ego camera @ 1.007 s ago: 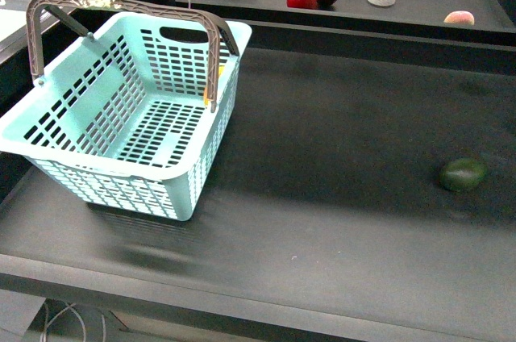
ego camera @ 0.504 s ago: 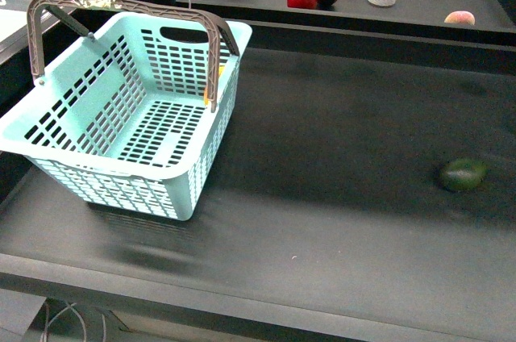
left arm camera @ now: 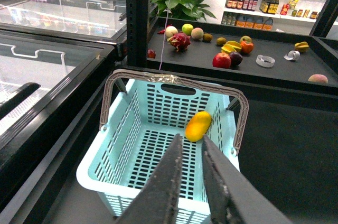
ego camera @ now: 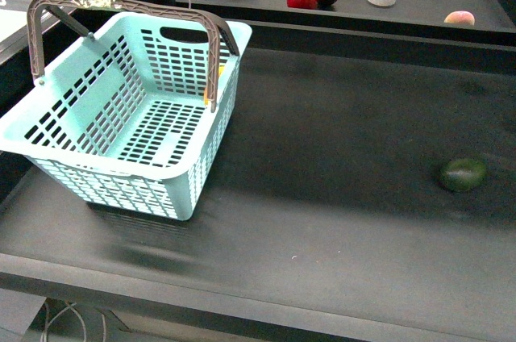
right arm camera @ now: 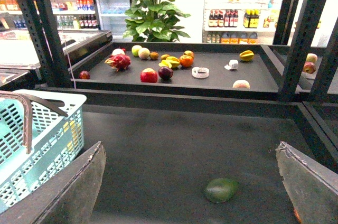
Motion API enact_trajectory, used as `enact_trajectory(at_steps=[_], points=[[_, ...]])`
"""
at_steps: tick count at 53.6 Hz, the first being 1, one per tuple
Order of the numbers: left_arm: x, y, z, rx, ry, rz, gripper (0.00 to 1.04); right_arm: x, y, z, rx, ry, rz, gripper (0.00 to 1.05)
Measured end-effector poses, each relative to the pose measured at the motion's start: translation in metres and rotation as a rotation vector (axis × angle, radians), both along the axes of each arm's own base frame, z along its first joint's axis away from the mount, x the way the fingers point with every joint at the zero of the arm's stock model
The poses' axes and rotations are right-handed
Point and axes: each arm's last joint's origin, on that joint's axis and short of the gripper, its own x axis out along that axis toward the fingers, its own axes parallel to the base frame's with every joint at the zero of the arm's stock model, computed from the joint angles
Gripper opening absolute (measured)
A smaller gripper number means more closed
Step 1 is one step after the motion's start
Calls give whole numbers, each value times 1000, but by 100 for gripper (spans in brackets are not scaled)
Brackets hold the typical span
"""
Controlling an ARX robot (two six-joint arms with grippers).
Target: Pick mango with right arm and hold basket with left
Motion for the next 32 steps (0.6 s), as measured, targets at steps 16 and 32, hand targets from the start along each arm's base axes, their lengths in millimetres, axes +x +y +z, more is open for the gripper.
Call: enact_trajectory(at_steps=[16,32], points=[[-20,0,-11,31,-8,0,2,0,0,0,0,0,0,96],[-34,0,-5,34,-29,1,2,0,0,0,0,0,0,96]])
